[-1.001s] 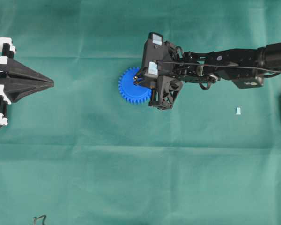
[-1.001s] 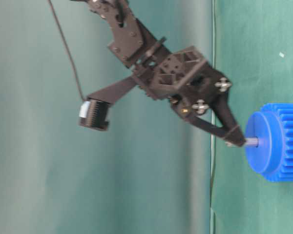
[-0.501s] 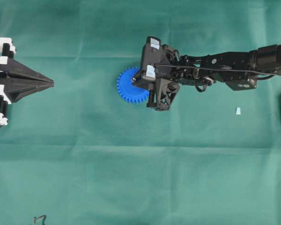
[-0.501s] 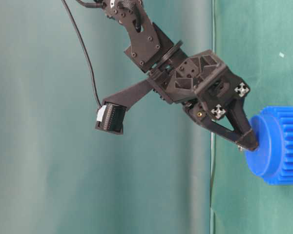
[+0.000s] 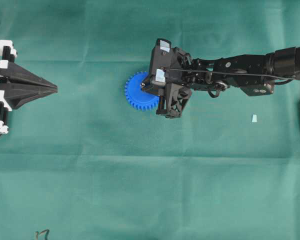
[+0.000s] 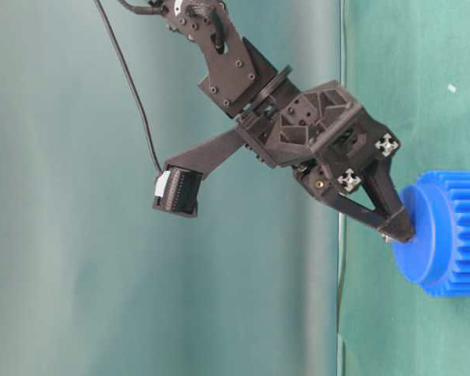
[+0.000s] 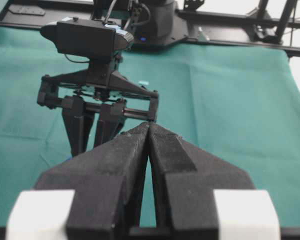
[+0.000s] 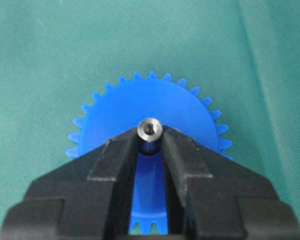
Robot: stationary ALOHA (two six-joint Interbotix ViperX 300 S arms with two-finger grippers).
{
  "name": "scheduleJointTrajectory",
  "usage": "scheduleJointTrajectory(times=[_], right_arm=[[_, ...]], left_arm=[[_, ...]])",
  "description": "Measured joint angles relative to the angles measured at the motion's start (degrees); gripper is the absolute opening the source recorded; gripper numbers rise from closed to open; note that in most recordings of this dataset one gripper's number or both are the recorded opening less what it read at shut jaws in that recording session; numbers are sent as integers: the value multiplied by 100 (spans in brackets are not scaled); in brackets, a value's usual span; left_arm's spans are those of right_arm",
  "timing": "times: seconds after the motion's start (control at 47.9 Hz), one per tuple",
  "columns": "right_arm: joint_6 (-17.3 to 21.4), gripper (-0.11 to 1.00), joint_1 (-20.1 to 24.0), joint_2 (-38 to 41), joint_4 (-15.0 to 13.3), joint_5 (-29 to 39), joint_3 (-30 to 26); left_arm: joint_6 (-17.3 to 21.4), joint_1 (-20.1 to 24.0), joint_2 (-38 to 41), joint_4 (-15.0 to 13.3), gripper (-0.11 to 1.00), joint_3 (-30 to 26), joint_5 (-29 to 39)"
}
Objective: Insert the shaft into the center hole of the gear.
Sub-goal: 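Lower the held shaft into the blue gear's centre hole, then open the right gripper and withdraw it to the right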
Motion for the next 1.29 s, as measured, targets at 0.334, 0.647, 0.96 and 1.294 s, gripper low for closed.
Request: scheduleJointTrajectory(times=[0.334,0.647,0.96,1.294], right_arm=[[-9,94,18,-9,-9,9,0],[-18,91,9,-105,-9,70,35],[-18,91,-26,-1072,-53,246,70],[0,90,-26,-1521,-88,202,229]], left_arm=[[0,0,0,0,0,-9,0],[9,0,0,0,0,0,-9],[9,0,0,0,0,0,-9],[0,0,0,0,0,0,35]])
